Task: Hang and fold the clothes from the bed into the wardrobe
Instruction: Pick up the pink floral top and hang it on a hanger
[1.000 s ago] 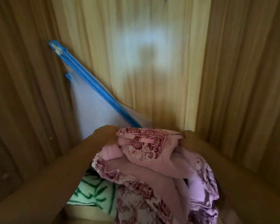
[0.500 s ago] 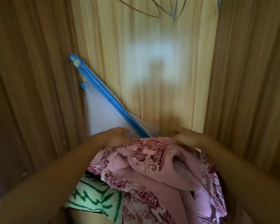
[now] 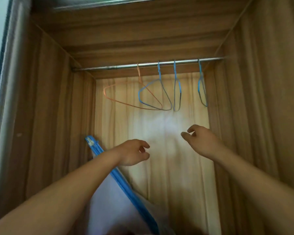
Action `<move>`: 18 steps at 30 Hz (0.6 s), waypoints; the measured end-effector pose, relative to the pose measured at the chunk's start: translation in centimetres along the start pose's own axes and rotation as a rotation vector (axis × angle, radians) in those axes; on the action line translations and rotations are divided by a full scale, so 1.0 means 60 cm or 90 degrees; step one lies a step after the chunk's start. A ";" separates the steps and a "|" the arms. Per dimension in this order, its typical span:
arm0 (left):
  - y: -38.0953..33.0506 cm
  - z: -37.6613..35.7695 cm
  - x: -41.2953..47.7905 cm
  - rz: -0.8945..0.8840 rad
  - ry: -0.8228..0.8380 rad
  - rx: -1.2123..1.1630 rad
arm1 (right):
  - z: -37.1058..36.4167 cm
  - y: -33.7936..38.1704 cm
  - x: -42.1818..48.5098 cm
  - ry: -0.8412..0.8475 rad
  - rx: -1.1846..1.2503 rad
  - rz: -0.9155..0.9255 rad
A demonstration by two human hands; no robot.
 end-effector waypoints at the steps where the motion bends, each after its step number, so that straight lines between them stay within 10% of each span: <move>1: -0.012 0.023 0.003 -0.009 -0.020 0.010 | 0.020 0.004 0.006 -0.027 0.010 -0.005; 11: -0.106 0.197 -0.015 -0.097 -0.193 0.031 | 0.089 0.070 0.025 -0.048 0.157 0.002; 18: -0.206 0.325 -0.070 -0.237 -0.511 0.238 | 0.115 0.160 0.054 -0.059 0.195 0.016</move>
Point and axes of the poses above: each hand's wrist, its own x-axis towards the middle knuckle, its own z-axis out of the back of the hand, y = z × x, the point moved 10 cm from there along x, towards the middle knuckle, and after that the axes turned 8 degrees about -z, right-handed, at the moved point
